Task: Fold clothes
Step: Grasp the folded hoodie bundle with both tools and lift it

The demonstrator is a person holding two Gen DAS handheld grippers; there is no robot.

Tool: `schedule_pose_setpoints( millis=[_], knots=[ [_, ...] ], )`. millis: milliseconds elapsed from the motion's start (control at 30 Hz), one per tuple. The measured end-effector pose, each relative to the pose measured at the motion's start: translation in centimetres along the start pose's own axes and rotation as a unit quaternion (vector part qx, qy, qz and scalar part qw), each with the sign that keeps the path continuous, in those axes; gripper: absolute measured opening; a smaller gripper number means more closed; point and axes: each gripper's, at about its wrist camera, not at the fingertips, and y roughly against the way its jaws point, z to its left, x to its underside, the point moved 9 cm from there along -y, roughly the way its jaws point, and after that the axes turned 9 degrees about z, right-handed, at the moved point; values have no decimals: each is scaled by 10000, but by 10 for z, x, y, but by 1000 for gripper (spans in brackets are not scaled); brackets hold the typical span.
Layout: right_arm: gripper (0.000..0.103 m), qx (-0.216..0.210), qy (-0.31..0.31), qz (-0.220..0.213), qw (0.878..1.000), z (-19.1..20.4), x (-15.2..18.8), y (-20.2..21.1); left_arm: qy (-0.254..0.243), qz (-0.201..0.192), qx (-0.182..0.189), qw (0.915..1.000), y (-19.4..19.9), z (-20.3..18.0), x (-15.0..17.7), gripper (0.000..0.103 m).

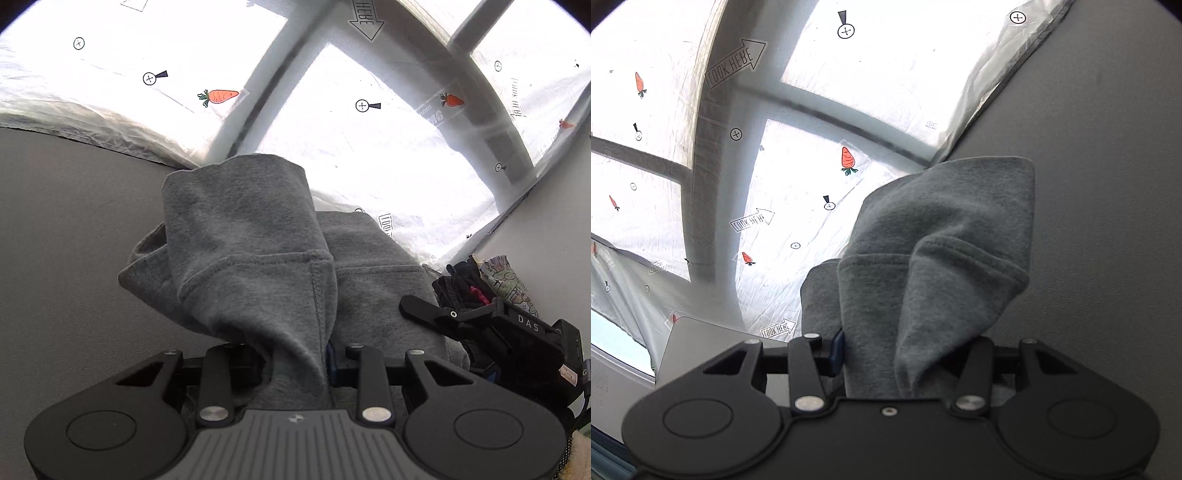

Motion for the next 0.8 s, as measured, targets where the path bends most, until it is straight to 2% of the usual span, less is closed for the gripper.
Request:
schedule_pose_setpoints(
  millis=[200, 367, 467, 633, 800],
  knots=[
    [48, -365, -29, -768, 9964, 38, -3, 63, -484, -410, 611, 9961, 34, -58, -19, 32],
    [48, -387, -255, -1461, 9882, 54, -2, 122, -642, -297, 1308, 9889, 36, -100, -25, 32],
    [48, -425, -318, -1889, 9806, 56, 4, 157, -941, -184, 1592, 9826, 30, -133, -20, 32],
    [47, -402, -460, -2420, 9683, 32, 8, 222, -1357, -155, 1820, 9738, 4, -200, -7, 32],
    [47, -594, -467, -2627, 9619, -2, -21, 280, -1568, -324, 2079, 9650, -32, -283, -7, 31]
  ],
)
